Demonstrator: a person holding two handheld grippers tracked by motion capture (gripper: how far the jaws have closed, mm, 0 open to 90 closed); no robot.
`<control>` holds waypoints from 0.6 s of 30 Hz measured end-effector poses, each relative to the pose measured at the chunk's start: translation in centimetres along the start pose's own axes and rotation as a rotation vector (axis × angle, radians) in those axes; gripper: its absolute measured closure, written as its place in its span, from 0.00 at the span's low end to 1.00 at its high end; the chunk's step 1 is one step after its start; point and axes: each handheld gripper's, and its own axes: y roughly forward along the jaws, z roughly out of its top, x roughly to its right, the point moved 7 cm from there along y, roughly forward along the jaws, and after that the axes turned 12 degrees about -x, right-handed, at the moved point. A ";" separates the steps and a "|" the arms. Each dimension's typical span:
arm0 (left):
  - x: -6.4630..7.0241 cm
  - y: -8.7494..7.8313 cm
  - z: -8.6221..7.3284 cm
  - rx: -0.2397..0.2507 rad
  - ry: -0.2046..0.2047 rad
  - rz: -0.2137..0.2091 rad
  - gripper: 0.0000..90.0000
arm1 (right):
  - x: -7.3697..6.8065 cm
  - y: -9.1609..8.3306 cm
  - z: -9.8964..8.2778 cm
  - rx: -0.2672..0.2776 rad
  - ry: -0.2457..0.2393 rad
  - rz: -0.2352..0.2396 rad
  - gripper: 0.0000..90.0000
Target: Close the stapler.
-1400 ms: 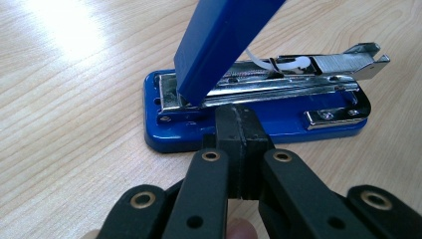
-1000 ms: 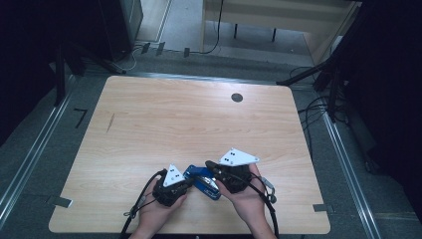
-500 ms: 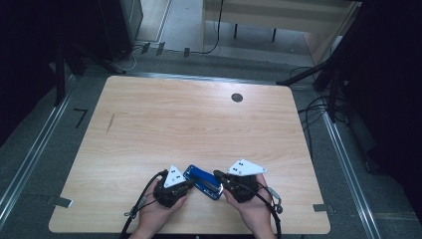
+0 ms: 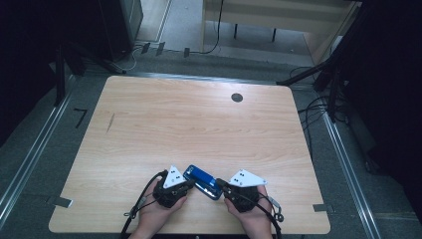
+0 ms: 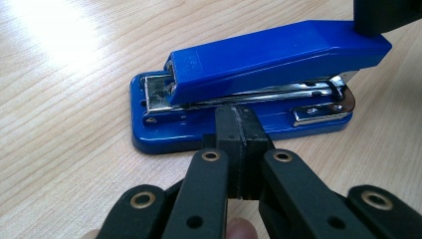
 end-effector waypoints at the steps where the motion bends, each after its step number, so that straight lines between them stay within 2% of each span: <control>1: 0.0 0.0 0.0 0.000 0.000 0.001 1.00 | 0.1 0.0 -0.1 0.016 0.012 0.006 1.00; 3: 0.0 0.0 0.0 0.000 0.000 0.001 1.00 | 0.1 0.0 -0.3 0.031 0.026 0.015 1.00; 6: 0.0 0.0 0.0 0.001 -0.001 -0.001 1.00 | 0.0 0.2 -0.6 0.041 0.013 -0.007 1.00; 8: 0.0 0.0 0.0 -0.001 -0.001 0.000 1.00 | 0.0 0.1 -0.8 0.046 0.030 -0.003 1.00; 12: 0.0 0.0 0.0 0.001 0.000 0.000 1.00 | -0.1 0.0 -0.9 0.049 0.027 -0.025 1.00; 17: -0.2 -0.2 0.0 0.018 -0.020 -0.012 1.00 | 0.1 -0.1 -0.8 0.045 0.047 0.004 1.00; 18: -0.3 -0.3 -0.1 0.021 -0.023 -0.013 0.99 | 0.0 -0.2 -0.7 0.059 0.045 0.010 1.00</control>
